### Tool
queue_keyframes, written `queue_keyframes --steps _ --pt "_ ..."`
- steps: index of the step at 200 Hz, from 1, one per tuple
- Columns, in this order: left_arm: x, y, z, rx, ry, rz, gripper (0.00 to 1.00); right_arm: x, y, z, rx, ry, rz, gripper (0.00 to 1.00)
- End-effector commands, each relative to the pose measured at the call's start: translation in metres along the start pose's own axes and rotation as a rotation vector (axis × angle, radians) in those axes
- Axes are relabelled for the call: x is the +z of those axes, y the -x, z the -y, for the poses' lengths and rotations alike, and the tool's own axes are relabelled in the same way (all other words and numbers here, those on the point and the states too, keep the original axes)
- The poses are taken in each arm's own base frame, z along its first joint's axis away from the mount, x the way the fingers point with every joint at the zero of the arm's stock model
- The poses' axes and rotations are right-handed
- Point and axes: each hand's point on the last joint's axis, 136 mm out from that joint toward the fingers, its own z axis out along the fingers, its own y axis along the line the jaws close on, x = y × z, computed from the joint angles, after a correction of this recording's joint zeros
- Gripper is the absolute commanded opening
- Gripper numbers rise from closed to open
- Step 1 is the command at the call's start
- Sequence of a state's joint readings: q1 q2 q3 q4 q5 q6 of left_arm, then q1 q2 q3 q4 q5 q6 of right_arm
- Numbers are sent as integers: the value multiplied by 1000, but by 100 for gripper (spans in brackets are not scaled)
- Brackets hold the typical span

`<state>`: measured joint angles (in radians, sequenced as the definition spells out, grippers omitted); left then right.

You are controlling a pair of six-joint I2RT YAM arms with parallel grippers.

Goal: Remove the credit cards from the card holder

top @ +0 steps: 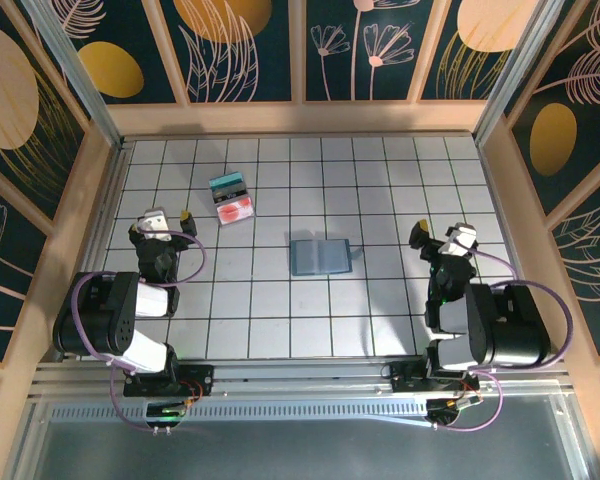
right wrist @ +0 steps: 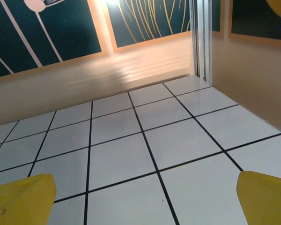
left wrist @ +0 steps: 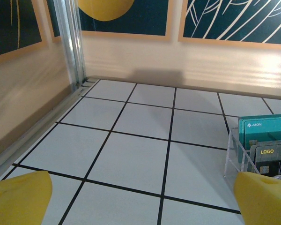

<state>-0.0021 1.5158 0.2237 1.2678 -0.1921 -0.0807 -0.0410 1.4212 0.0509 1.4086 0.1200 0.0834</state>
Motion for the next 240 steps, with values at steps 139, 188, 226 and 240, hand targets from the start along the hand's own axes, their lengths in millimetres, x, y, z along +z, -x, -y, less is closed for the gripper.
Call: queue_keyframes --steps 139,188,226,240 --pt "0 6 1 -22 -2 22 99 34 -11 -40 -58 260 -77 99" --pt "0 6 1 -22 -2 23 99 40 -12 -34 -70 169 -83 99" --pt "0 6 1 -22 -2 24 99 40 -12 -33 -72 167 -81 99" --pt "0 6 1 -22 -2 23 99 40 -12 -33 -72 166 -83 99"
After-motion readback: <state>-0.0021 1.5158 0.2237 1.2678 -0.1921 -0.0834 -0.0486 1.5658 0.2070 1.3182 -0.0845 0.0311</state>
